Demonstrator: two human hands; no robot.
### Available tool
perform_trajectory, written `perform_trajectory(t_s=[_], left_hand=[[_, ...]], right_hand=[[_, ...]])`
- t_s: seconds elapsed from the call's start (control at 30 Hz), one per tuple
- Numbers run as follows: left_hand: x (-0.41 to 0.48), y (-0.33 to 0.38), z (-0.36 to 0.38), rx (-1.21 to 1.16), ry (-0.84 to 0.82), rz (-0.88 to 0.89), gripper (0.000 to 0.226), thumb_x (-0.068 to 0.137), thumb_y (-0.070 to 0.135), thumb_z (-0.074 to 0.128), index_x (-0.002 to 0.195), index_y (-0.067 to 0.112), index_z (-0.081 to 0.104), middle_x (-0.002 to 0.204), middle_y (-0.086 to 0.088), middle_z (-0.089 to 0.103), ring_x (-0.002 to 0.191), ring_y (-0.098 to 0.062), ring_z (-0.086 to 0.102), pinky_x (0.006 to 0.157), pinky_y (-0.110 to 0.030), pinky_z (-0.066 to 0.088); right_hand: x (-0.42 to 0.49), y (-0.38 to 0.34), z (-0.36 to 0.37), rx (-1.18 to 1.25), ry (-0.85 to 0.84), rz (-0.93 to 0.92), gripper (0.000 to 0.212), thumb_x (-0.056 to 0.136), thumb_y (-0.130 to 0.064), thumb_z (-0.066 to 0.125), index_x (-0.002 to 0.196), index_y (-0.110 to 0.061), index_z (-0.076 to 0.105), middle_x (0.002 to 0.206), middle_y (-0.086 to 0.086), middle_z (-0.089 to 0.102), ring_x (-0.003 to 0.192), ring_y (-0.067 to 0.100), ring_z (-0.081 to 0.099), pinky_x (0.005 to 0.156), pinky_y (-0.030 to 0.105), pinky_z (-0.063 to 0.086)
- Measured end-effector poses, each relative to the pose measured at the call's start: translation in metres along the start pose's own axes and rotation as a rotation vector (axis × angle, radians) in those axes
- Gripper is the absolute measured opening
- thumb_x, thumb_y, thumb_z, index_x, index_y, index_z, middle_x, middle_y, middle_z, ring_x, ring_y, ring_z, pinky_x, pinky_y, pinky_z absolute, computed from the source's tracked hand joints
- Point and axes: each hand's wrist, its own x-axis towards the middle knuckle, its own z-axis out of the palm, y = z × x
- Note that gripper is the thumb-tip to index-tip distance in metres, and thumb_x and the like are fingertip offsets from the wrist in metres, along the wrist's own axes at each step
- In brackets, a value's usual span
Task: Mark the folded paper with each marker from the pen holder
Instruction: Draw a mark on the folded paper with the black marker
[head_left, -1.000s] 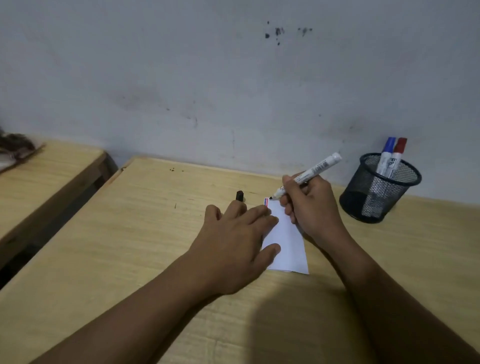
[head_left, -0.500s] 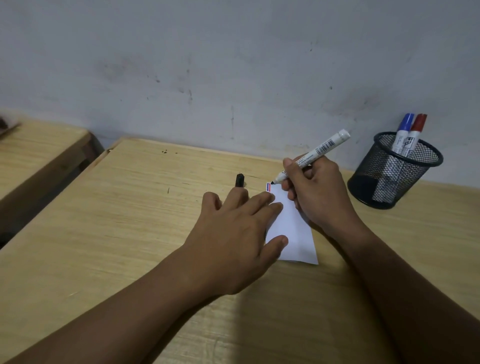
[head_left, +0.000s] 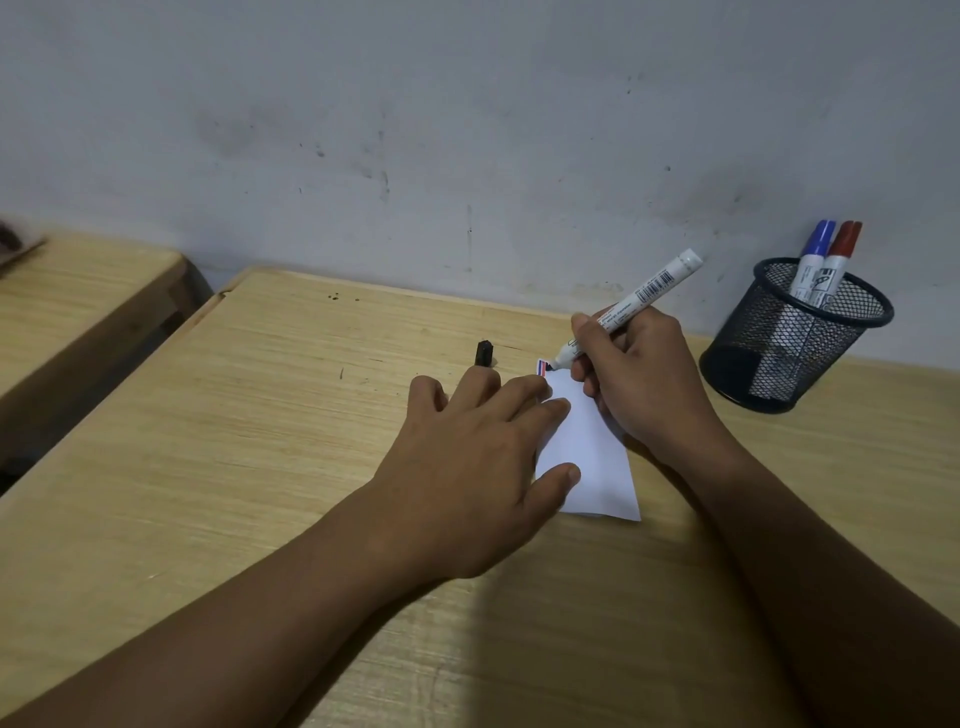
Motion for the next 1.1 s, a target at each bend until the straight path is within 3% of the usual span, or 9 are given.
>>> perform_trajectory(t_s=[0.2,0.47,0.63,0.7,0.83,0.97,1.1], left_hand=[[0.000,-0.001,0.002,0.002,0.012,0.005,0.055,0.095,0.058,0.025,0.141,0.033,0.038,0.148,0.013,0.040,0.123,-0.017,0.037,0.087,-0.045,0.032],[0.000,-0.001,0.003,-0.003,0.003,-0.003,0.056,0.095,0.059,0.023,0.143,0.033,0.036,0.150,0.013,0.037,0.126,-0.016,0.034,0.089,-0.044,0.030],[0.001,-0.002,0.001,-0.046,0.033,-0.006,0.056,0.092,0.062,0.030,0.142,0.036,0.038,0.148,0.016,0.039,0.126,-0.013,0.035,0.092,-0.044,0.030],[0.001,-0.001,-0.002,-0.134,0.090,-0.036,0.058,0.088,0.064,0.040,0.138,0.036,0.043,0.142,0.014,0.043,0.123,-0.012,0.039,0.094,-0.044,0.031],[0.009,-0.010,-0.007,-0.245,0.378,-0.258,0.051,0.083,0.059,0.055,0.128,0.035,0.052,0.120,0.012,0.050,0.109,-0.011,0.045,0.087,-0.038,0.028],[0.022,-0.024,-0.009,-0.197,0.234,-0.412,0.043,0.091,0.051,0.051,0.132,0.039,0.053,0.113,0.009,0.057,0.108,-0.018,0.050,0.085,-0.042,0.027],[0.027,-0.017,-0.024,-0.101,0.245,-0.377,0.021,0.090,0.045,0.054,0.102,0.037,0.069,0.096,0.014,0.068,0.099,-0.013,0.053,0.080,-0.037,0.020]], right_hand=[[0.000,0.000,0.000,-0.008,-0.015,-0.001,0.027,0.101,-0.032,0.053,0.096,-0.010,0.067,0.070,-0.002,0.067,0.053,-0.004,0.063,0.050,0.007,0.047],[0.000,-0.002,-0.001,0.003,-0.022,-0.016,0.026,0.101,-0.030,0.053,0.094,-0.008,0.067,0.068,0.000,0.067,0.051,-0.001,0.062,0.050,0.010,0.048],[-0.003,-0.005,-0.007,0.316,0.070,0.038,0.027,0.101,-0.024,0.055,0.087,-0.004,0.067,0.061,0.001,0.065,0.045,0.004,0.057,0.044,0.015,0.046],[-0.004,-0.007,-0.010,0.411,0.097,0.055,0.027,0.100,-0.024,0.057,0.084,-0.005,0.067,0.058,0.001,0.064,0.046,0.007,0.056,0.042,0.018,0.045],[-0.007,-0.009,-0.015,0.597,0.167,0.117,0.025,0.098,-0.020,0.060,0.083,0.000,0.063,0.053,0.005,0.059,0.041,0.014,0.046,0.036,0.021,0.034],[-0.008,-0.016,-0.020,0.737,0.228,0.202,0.026,0.097,-0.018,0.062,0.073,-0.009,0.057,0.050,0.004,0.057,0.035,0.009,0.043,0.034,0.016,0.030],[-0.027,-0.032,-0.035,0.713,0.199,0.229,0.028,0.097,-0.018,0.062,0.074,-0.002,0.060,0.050,0.004,0.058,0.034,0.010,0.041,0.034,0.016,0.029]])
